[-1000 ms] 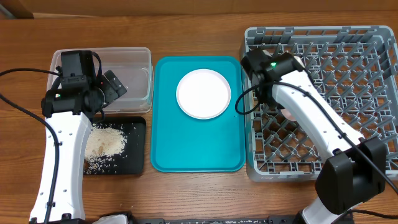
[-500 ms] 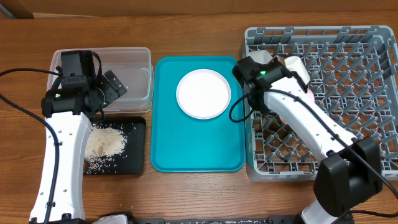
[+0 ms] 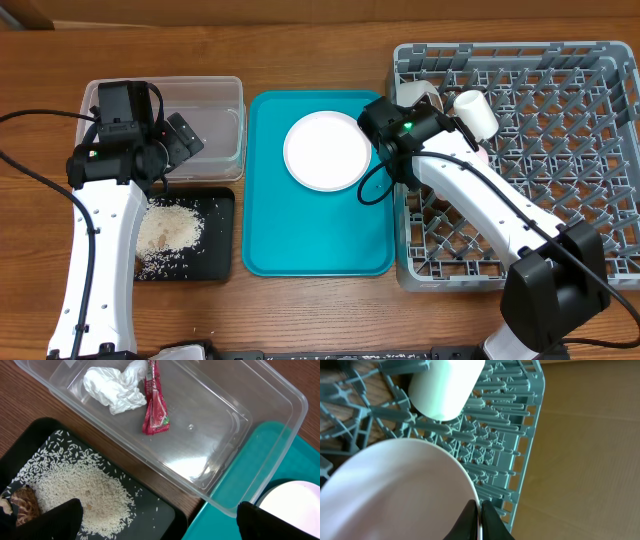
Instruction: Sort waste into correct bins and load items into the dishwasher
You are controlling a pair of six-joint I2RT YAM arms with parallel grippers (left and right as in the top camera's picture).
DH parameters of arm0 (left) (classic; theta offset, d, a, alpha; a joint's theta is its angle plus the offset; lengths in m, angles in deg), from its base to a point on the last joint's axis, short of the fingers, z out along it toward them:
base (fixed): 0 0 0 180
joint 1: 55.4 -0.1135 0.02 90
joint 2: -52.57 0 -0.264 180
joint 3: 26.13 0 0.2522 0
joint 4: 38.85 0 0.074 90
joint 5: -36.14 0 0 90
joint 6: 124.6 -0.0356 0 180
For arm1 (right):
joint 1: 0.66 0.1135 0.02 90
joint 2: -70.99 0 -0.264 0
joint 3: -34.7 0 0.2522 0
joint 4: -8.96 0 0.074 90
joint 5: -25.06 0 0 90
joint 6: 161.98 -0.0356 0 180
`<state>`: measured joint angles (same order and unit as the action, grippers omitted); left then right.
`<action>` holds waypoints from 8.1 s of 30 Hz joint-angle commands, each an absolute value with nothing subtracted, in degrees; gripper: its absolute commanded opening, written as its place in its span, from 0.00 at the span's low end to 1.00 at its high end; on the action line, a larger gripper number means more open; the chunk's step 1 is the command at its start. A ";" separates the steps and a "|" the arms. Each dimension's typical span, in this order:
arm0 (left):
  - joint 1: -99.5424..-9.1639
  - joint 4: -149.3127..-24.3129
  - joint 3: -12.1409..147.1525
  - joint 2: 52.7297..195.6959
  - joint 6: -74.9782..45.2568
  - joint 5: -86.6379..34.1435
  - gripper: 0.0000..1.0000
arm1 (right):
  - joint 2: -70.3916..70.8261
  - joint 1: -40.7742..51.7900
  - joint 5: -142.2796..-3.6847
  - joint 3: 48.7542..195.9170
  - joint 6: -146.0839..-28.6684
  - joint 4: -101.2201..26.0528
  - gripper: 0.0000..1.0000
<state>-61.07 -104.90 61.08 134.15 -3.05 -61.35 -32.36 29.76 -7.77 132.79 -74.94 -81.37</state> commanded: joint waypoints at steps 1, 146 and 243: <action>-61.12 -104.68 61.87 133.84 -2.24 -61.28 1.00 | -32.32 30.50 -13.98 132.07 -76.12 -79.30 0.07; -61.12 -104.68 61.87 133.84 -2.24 -61.28 1.00 | -27.03 19.14 -54.55 139.48 -84.71 -57.68 0.04; -61.12 -104.70 61.87 133.84 -2.24 -61.28 1.00 | -28.08 31.33 -61.91 128.49 -95.59 -46.91 0.39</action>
<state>-61.07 -104.90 61.08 134.15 -3.03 -61.35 -27.75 31.05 -62.79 130.48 -95.22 -48.70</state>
